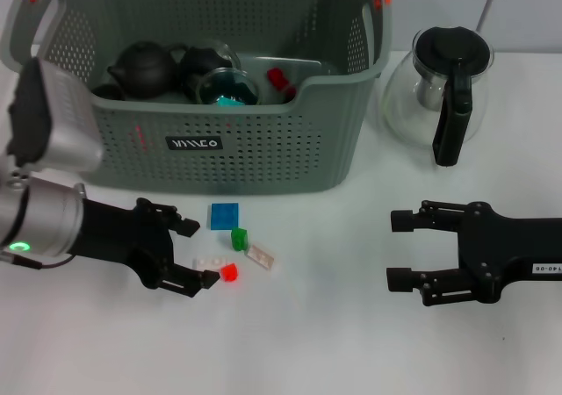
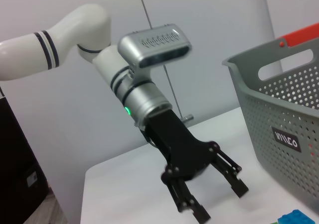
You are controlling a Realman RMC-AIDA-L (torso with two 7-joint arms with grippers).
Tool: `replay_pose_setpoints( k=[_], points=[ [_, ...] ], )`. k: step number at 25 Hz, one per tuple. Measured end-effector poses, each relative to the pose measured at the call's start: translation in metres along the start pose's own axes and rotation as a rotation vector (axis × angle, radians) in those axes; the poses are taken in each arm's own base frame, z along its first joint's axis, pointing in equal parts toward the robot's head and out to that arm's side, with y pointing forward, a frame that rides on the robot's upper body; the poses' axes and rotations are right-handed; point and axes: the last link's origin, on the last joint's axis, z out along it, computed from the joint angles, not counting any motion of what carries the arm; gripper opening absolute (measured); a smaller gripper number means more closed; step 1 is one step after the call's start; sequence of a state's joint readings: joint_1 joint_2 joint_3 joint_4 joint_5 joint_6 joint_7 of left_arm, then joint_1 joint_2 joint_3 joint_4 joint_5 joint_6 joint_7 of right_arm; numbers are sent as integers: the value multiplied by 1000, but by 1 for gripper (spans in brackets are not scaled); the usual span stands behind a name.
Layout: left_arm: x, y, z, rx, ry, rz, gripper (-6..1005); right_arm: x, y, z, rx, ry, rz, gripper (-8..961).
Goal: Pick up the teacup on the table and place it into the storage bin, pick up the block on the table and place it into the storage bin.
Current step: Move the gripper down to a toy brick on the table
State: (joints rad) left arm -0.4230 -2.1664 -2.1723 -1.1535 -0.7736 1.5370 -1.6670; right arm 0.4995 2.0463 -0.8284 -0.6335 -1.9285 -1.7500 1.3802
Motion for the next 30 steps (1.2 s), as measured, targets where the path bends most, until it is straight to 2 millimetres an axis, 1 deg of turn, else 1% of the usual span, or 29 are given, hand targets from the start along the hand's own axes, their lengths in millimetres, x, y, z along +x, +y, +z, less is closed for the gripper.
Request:
replay_pose_setpoints(
  k=[5,11,15,30],
  points=[
    [0,-1,16,18,-60,37,786,0,0,0,0,0,1,915],
    [-2,-2,25,42,-75,49,674,1,0,0,0,1,1,914],
    [-4,-3,30,40,-81,40,668,1,0,0,-1,2,2,914],
    [-8,5,33,8,-115,12,651,1,0,0,1,2,5,915]
  ],
)
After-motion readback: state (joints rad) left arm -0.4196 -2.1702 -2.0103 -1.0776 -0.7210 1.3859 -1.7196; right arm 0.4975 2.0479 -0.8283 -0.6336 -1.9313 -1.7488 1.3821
